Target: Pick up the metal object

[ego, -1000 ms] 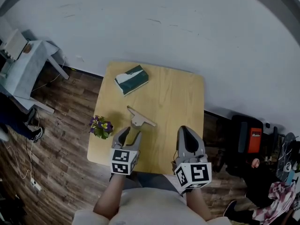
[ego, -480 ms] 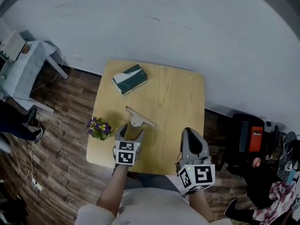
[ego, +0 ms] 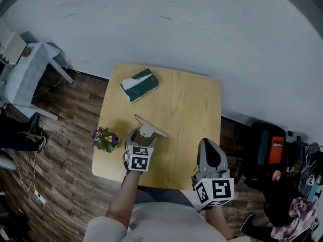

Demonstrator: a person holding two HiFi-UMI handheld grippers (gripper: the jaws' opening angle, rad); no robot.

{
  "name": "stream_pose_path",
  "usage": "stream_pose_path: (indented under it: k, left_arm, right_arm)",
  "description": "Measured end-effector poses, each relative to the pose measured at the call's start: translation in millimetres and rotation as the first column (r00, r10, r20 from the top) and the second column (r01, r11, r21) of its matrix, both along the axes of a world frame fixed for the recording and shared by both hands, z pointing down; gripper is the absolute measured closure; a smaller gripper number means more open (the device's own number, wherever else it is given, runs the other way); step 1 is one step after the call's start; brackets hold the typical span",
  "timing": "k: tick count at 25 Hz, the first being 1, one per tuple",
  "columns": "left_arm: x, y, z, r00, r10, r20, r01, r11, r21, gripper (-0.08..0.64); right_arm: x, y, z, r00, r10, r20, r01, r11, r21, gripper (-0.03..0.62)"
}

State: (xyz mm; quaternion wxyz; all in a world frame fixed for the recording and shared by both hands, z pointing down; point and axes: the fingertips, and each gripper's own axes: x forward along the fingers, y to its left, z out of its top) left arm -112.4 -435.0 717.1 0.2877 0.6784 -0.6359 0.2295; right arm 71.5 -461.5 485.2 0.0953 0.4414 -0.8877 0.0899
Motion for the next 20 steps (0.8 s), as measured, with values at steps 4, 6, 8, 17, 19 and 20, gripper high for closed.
stream_pose_path:
  k: [4, 6, 8, 17, 19, 20]
  left_arm:
    - [-0.4, -8.4, 3.9, 1.000, 0.002, 0.003, -0.002, 1.000, -0.002, 0.184]
    - [-0.8, -11.5, 7.1, 1.000, 0.001, 0.001, -0.001, 1.000, -0.003, 0.184]
    - [-0.7, -14.2, 8.3, 1.000, 0.008, 0.000, -0.008, 1.000, -0.005, 0.183]
    - [0.8, -17.1, 19.8, 0.999, 0.030, 0.032, -0.029, 0.999, -0.041, 0.193]
    - [2.6, -18.2, 18.9, 0.998, 0.046, 0.042, -0.045, 0.998, -0.036, 0.252]
    - [3.4, -18.4, 18.9, 0.998, 0.052, 0.044, -0.050, 0.998, -0.035, 0.253]
  right_arm:
    - [2.8, -3.9, 1.8, 1.000, 0.002, -0.003, -0.002, 1.000, -0.003, 0.591]
    - [3.2, -5.0, 3.0, 1.000, 0.002, -0.005, -0.002, 1.000, -0.004, 0.591]
    - [3.9, -6.1, 4.4, 1.000, 0.002, -0.004, -0.002, 1.000, -0.007, 0.591]
    - [4.5, -13.4, 7.2, 1.000, 0.001, -0.008, -0.002, 1.000, -0.012, 0.591]
    - [3.7, -14.3, 8.1, 1.000, 0.000, -0.006, 0.000, 1.000, -0.013, 0.591]
    - [3.1, -14.4, 8.3, 1.000, -0.002, -0.006, 0.002, 1.000, -0.014, 0.591]
